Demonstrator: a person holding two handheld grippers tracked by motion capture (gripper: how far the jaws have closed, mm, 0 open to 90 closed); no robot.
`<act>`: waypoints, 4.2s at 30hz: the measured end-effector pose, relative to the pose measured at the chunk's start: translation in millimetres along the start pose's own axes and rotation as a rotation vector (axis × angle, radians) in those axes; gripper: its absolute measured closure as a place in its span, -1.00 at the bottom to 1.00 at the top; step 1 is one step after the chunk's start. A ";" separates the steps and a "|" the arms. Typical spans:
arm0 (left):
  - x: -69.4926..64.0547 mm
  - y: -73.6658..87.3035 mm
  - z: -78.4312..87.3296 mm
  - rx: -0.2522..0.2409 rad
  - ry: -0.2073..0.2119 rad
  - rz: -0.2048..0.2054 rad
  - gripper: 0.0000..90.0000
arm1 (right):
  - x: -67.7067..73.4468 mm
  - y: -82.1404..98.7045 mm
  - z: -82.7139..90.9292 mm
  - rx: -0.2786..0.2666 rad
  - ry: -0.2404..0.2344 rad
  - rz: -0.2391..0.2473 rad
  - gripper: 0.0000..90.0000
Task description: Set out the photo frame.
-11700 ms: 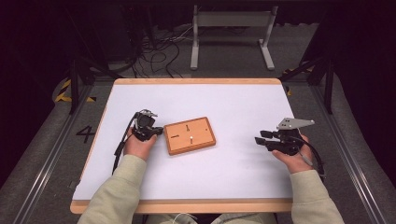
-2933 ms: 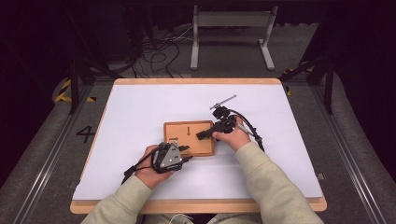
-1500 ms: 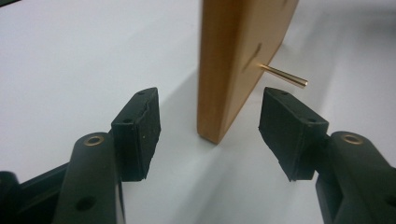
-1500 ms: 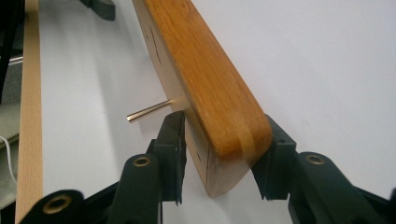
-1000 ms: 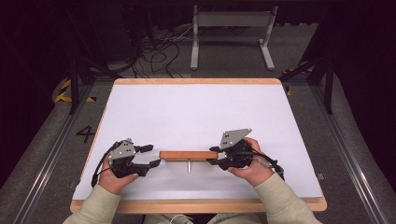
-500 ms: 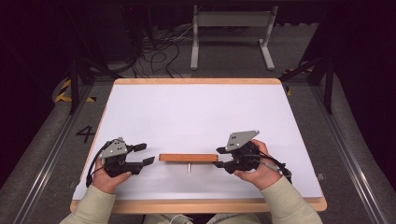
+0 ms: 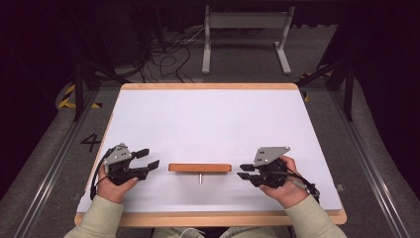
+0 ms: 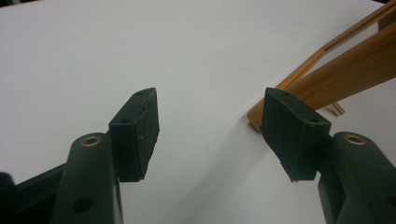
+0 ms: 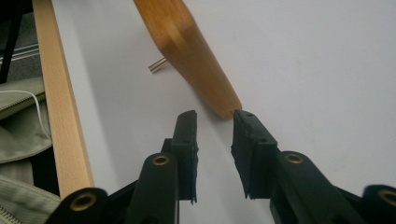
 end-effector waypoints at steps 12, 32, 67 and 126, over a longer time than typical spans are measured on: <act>2.6 4.2 -4.7 0.031 -0.014 0.017 -0.17 | 9.2 12.5 -19.3 0.035 -0.068 -0.019 0.86; 2.3 6.0 -5.5 0.047 -0.022 0.010 -0.18 | 9.2 16.3 -56.1 0.066 -0.088 -0.041 1.00; 1.7 13.0 3.1 0.054 -0.047 -0.009 -0.19 | -63.3 -21.2 -91.8 0.046 0.029 -0.230 1.00; 0.3 16.5 -3.4 0.078 -0.042 -0.020 -0.19 | -75.1 -86.7 -75.8 0.105 0.147 -0.156 0.23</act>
Point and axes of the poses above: each handheld gripper's, and its own axes: z roughly backward along the jaws, y roughly out of its underside, x roughly to its left, the point moved 6 cm from there along -z, roughly forward along the jaws, and after that the axes turned 5 degrees about -x, right-handed, at the moved point
